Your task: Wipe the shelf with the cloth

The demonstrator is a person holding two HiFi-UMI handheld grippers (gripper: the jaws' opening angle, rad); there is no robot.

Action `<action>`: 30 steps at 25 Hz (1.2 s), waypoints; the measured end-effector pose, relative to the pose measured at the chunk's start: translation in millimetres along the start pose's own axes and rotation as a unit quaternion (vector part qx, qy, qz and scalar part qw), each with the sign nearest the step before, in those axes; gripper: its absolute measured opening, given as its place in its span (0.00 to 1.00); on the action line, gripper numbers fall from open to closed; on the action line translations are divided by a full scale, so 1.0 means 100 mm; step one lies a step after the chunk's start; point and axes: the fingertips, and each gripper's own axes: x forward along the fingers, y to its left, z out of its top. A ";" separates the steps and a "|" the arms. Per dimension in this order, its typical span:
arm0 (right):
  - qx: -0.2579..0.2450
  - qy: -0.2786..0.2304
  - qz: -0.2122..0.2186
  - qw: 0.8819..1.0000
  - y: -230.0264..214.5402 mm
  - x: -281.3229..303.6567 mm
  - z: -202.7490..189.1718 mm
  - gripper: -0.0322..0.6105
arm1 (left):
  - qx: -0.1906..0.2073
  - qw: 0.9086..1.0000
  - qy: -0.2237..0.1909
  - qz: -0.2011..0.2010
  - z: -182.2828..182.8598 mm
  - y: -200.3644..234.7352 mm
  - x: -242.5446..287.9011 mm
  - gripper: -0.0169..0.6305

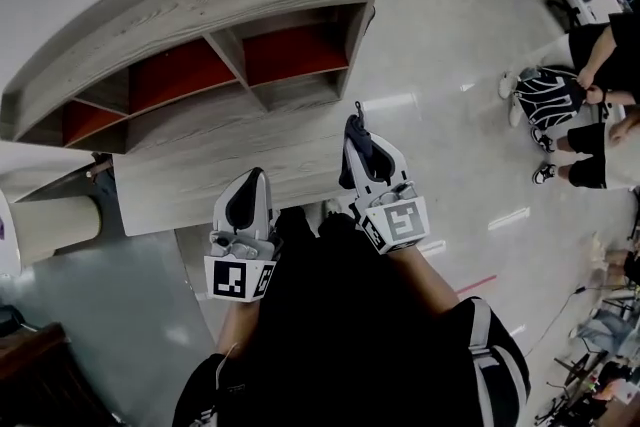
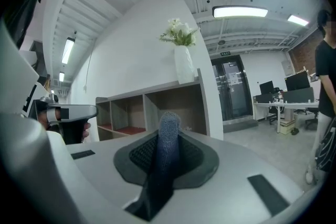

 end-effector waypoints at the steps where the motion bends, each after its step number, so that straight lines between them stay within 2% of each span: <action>1: 0.000 0.000 -0.007 1.000 -0.01 0.05 0.00 0.13 | 0.000 1.000 -0.001 -0.007 0.00 0.03 0.04 0.03; 8: -0.001 0.009 -0.086 0.996 -0.15 0.33 -0.06 0.13 | -0.002 0.996 -0.005 -0.090 0.02 0.15 0.33 0.03; 13: -0.009 0.023 -0.121 0.992 -0.18 0.62 -0.16 0.13 | -0.004 0.992 -0.008 -0.122 0.03 0.39 0.51 0.03; 25: -0.027 0.076 -0.121 0.989 -0.65 1.18 -0.50 0.13 | -0.030 0.995 0.000 -0.097 -0.05 0.34 0.86 0.03; 30: -0.025 0.098 -0.129 0.986 -0.85 1.40 -0.67 0.13 | -0.017 0.995 0.003 -0.099 -0.05 0.29 0.95 0.03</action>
